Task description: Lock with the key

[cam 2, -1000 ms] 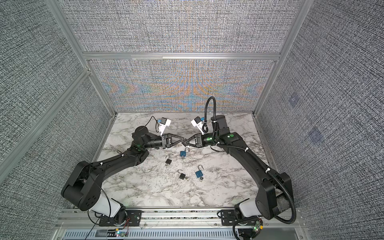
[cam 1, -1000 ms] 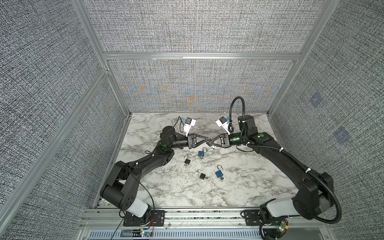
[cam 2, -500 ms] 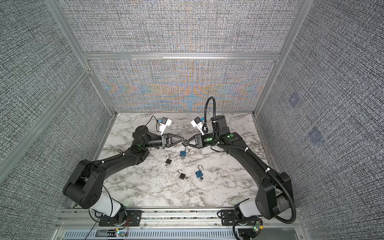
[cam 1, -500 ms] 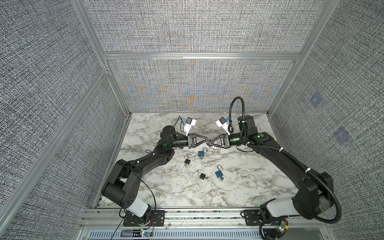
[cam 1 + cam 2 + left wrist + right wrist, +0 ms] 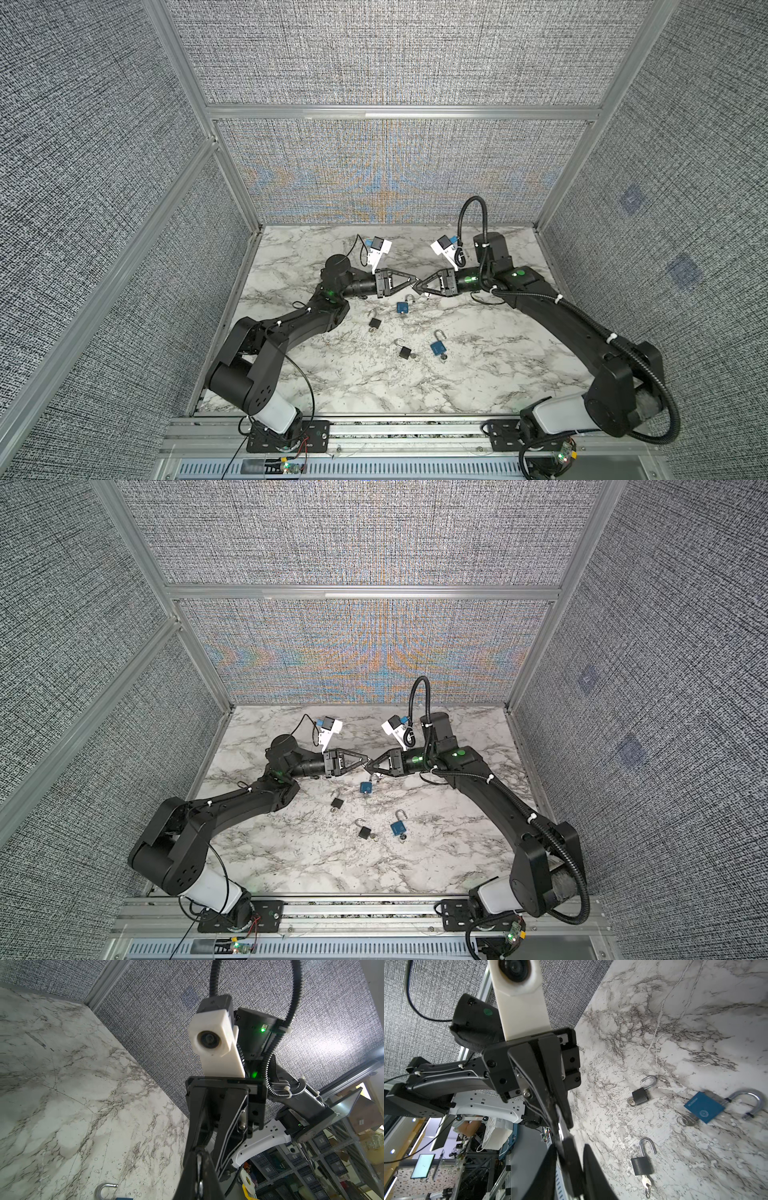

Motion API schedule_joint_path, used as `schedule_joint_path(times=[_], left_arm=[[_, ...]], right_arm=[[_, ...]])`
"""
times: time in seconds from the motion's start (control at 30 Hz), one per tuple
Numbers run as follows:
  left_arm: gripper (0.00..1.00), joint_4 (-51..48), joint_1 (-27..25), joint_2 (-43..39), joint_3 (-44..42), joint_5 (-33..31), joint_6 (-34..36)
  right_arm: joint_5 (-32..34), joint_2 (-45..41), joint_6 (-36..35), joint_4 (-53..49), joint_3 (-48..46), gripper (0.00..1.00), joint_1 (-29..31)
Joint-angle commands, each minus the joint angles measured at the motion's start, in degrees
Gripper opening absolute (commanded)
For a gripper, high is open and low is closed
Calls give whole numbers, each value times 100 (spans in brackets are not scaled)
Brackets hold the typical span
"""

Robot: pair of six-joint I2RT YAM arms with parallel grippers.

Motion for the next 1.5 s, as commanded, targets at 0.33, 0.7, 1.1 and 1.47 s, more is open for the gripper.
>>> schedule_joint_path(times=[0.33, 0.7, 1.1, 1.47], left_arm=[[0, 99, 123, -30, 126, -160, -237], [0, 228, 242, -21, 251, -85, -424], [0, 589, 253, 49, 222, 19, -724], [0, 453, 259, 23, 242, 20, -620]], right_arm=[[-90, -380, 289, 649, -303, 35, -129], [-145, -438, 310, 612, -415, 35, -123], [-48, -313, 329, 719, -366, 12, -118], [-48, -419, 376, 753, -265, 41, -133]])
